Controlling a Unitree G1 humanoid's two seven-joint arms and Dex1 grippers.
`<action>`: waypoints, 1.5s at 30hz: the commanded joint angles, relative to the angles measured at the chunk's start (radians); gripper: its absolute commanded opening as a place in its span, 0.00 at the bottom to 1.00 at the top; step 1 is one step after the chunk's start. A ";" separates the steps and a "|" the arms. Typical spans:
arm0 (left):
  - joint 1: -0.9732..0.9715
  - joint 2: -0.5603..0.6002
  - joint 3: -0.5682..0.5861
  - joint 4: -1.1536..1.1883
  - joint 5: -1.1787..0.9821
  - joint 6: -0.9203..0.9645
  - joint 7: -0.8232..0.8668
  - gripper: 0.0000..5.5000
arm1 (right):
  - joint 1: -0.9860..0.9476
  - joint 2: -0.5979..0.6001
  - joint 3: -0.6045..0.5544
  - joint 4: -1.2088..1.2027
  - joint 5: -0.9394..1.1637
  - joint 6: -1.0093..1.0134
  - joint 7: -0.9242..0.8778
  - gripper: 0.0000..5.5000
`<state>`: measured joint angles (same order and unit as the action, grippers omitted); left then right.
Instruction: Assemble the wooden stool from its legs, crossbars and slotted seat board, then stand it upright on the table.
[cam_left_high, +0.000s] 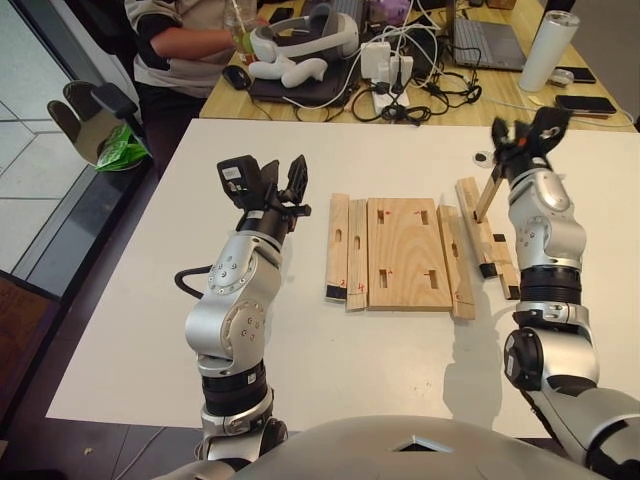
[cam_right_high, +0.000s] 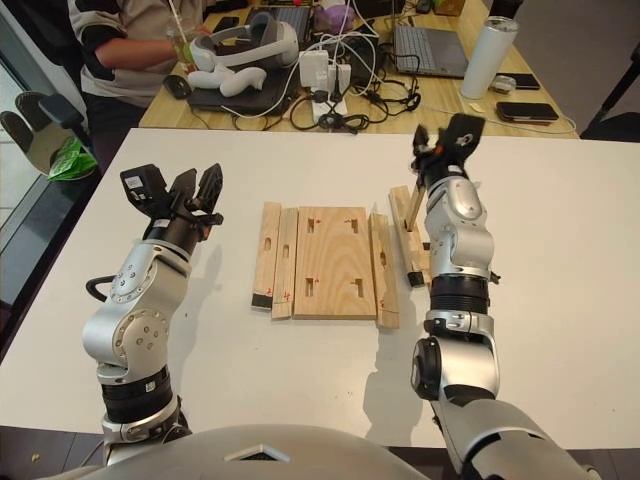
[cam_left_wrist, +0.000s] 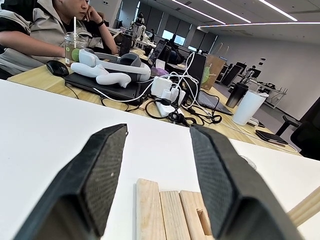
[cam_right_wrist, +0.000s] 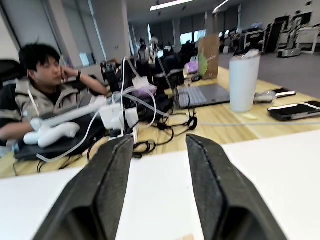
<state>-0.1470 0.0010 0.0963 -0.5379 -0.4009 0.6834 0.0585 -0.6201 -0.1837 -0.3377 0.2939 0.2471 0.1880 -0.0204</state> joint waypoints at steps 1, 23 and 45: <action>-0.005 0.005 0.003 -0.009 0.008 -0.001 0.006 0.42 | 0.042 -0.033 -0.035 -0.106 -0.034 0.011 -0.085 0.35; 0.001 -0.014 -0.021 -0.006 0.012 -0.007 0.019 0.42 | 0.022 -0.039 0.148 -0.122 0.031 0.494 0.052 0.39; 0.003 -0.024 -0.043 0.004 0.016 0.003 0.015 0.42 | -0.468 -0.092 0.014 0.871 -0.012 0.595 -0.068 0.51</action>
<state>-0.1443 -0.0191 0.0576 -0.5351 -0.3848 0.6803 0.0739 -1.0690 -0.2579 -0.3179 1.1364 0.2312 0.7858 -0.0944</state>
